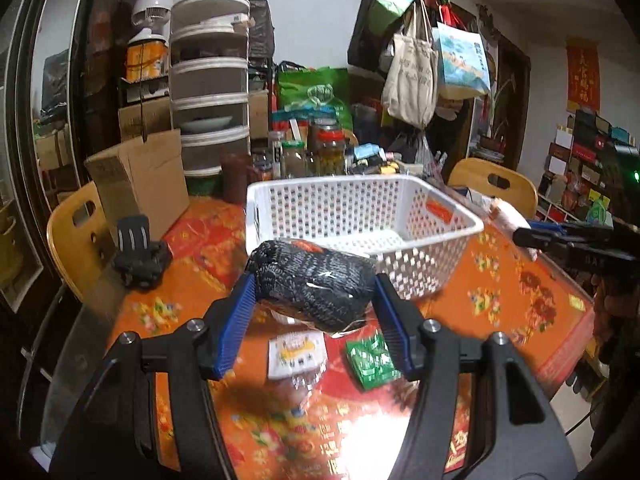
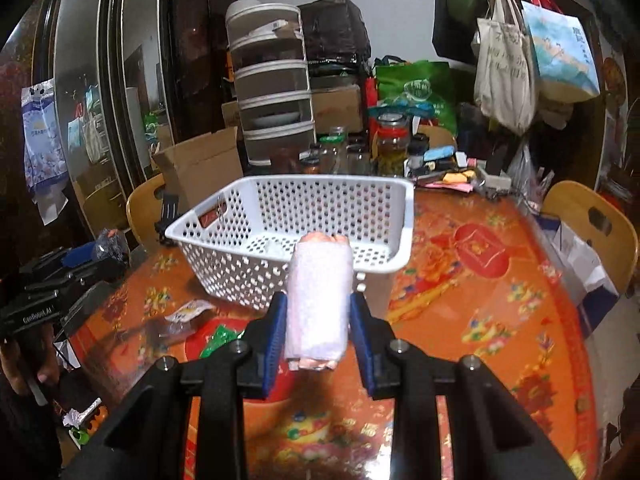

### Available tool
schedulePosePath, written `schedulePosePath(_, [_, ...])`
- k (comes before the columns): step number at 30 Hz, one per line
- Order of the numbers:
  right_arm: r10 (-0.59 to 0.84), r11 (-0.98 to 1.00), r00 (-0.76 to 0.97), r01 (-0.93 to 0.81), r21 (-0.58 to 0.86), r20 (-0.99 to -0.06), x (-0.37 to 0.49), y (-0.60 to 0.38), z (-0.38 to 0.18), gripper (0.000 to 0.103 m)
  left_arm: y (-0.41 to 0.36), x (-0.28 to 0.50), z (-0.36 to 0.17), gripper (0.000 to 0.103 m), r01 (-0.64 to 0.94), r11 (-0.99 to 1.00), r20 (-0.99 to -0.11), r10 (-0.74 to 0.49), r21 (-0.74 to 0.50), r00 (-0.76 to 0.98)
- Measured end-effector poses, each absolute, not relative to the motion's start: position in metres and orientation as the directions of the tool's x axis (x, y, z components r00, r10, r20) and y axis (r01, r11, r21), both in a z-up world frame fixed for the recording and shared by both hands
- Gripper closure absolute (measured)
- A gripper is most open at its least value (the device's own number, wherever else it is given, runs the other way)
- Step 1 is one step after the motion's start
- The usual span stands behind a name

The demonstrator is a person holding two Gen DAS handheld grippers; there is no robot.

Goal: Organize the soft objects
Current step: 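Lift both items over the basket and open both tools to drop them inside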

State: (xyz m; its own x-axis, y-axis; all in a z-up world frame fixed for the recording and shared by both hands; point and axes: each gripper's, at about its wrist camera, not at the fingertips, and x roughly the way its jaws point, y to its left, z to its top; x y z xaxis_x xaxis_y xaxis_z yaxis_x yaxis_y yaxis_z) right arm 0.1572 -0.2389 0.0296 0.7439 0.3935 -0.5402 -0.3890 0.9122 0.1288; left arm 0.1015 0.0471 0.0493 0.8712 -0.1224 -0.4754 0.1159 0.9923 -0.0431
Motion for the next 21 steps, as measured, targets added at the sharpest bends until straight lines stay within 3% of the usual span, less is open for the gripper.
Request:
schedulePosePath(11, [0.390, 0.909, 0.747, -0.406, 0.095, -0.538, 0.189, -0.225, 0.067, 0.073, 0.051, 0.166, 0.108, 0.046, 0.116, 0.990, -0.478, -0.140, -0.081, 0.867])
schedulePosePath(21, [0.342, 0.925, 0.695, -0.369, 0.094, -0.633, 0.268, -0.207, 0.048, 0.073, 0.040, 0.270, 0.107, 0.046, 0.082, 0.992, -0.592, -0.125, -0.100, 0.796])
